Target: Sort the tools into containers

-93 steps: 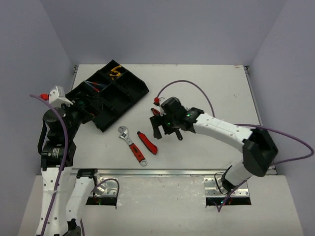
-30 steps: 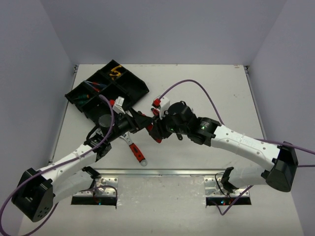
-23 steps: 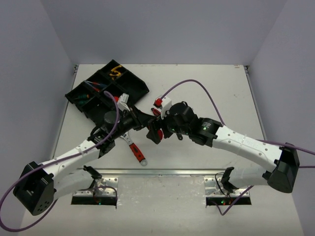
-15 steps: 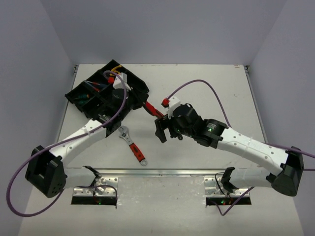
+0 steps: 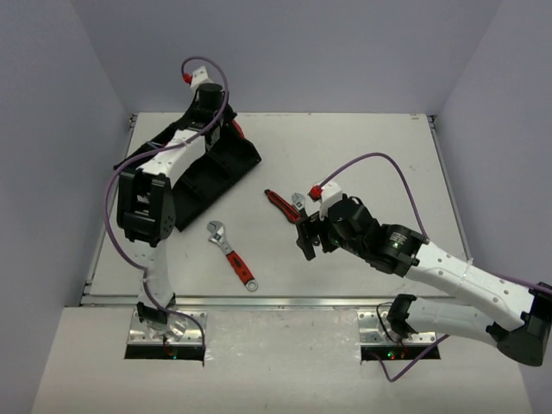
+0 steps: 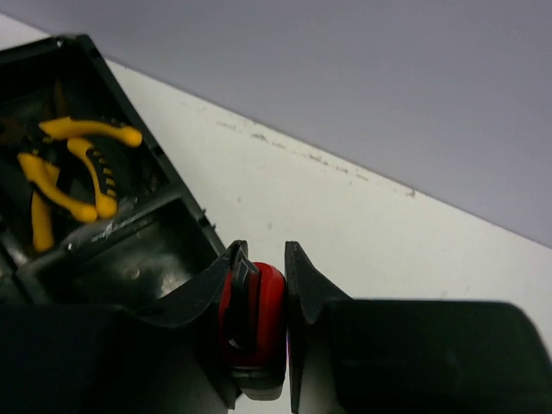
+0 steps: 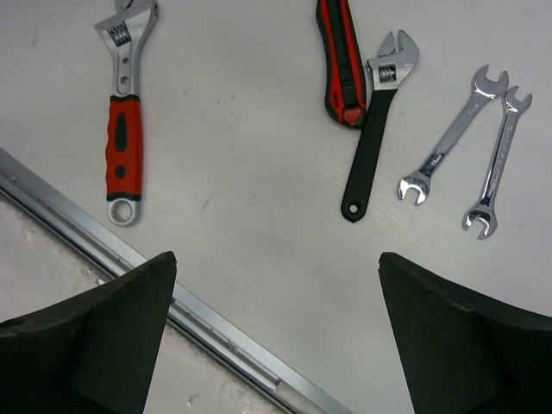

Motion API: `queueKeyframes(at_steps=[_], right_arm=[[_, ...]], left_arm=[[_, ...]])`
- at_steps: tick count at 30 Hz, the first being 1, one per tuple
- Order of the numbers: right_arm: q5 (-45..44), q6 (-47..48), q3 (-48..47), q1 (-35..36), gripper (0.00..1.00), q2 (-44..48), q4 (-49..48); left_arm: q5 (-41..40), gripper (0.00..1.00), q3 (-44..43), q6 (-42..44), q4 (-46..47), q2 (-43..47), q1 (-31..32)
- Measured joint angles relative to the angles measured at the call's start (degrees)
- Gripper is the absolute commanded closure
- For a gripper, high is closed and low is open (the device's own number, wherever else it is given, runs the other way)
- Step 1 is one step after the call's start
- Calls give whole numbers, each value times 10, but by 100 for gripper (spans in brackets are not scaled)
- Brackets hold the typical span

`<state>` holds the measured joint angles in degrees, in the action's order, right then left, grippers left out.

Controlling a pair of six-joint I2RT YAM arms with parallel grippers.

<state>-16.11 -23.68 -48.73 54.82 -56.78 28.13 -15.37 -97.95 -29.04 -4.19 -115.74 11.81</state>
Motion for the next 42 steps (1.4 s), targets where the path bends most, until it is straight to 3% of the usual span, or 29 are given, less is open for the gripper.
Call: queueKeyframes(at_steps=[3, 7, 11, 15, 20, 21, 25, 29, 35, 37, 42], right_arm=[[-3, 6, 7, -4, 1, 6, 12], [-4, 13, 7, -7, 1, 8, 11], [-5, 17, 7, -11, 1, 6, 11], [-4, 17, 6, -16, 1, -16, 11], [10, 21, -8, -35, 1, -76, 11], [19, 23, -16, -48, 1, -92, 12], [73, 28, -64, -109, 1, -175, 14], [98, 59, -123, -123, 4, -255, 24], [104, 120, -265, -126, 38, -442, 29], [105, 136, -304, -136, 40, -500, 33], [113, 167, -383, -166, 41, -603, 58]], left_arm=[[8, 99, -74, 15, -28, -66, -11], [8, 98, -103, 23, -53, -111, -18], [5, 84, -97, 20, -68, -124, -18], [6, 38, -55, 1, -50, -117, -18], [17, 15, 0, -28, -37, -104, -18], [19, 0, 11, -33, -33, -93, -18], [27, 0, 94, -48, -33, 11, -17], [33, 0, 139, -60, -17, 145, -18], [71, 0, 314, -81, 29, 457, -18], [89, 0, 381, -80, 37, 556, -17], [121, 0, 480, -63, -1, 700, -18]])
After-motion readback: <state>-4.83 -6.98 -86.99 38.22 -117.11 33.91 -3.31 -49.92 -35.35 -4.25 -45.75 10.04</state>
